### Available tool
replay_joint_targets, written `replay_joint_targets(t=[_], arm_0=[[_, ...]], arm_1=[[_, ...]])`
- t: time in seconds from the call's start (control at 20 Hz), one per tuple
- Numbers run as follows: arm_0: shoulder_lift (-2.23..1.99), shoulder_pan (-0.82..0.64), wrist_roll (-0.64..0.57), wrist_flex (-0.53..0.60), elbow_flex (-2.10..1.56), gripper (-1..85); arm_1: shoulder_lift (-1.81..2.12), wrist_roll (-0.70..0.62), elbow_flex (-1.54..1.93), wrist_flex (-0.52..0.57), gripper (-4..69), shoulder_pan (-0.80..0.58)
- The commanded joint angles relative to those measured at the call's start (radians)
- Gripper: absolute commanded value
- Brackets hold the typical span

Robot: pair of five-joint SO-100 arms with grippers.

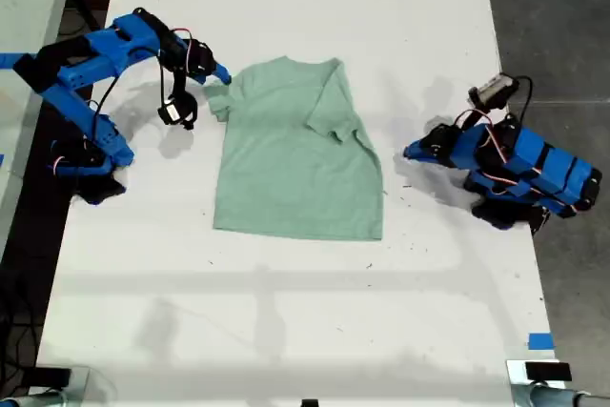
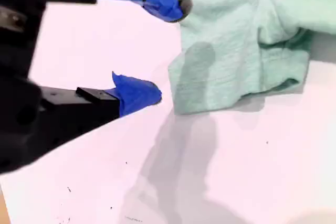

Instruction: Fold t shirt

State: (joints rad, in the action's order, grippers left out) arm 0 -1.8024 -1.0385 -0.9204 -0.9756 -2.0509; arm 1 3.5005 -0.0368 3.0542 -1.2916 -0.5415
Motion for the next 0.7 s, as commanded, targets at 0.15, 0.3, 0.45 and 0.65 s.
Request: replay_joint_targets(t=[0.15,0.3,0.45,0.65], arm_0=[[0.189,-0.072,-0.035,0.083,-0.020,7.0],[0.186,-0.080,-0.026,0.046,0.009,-0.1],[0.069,-0.009,0.011,-0.150,0.212,-0.1],[0.272,0.189,0.118,-0.505,0.828,-0.1]], arm_1=[[0.009,-0.025,0.055,0.023,2.9,-0.009],[0.009,-0.025,0.055,0.023,2.9,-0.009],[0.009,-0.023,0.055,0.021,2.9,-0.011],[0.009,-0.023,0.055,0.021,2.9,-0.011]])
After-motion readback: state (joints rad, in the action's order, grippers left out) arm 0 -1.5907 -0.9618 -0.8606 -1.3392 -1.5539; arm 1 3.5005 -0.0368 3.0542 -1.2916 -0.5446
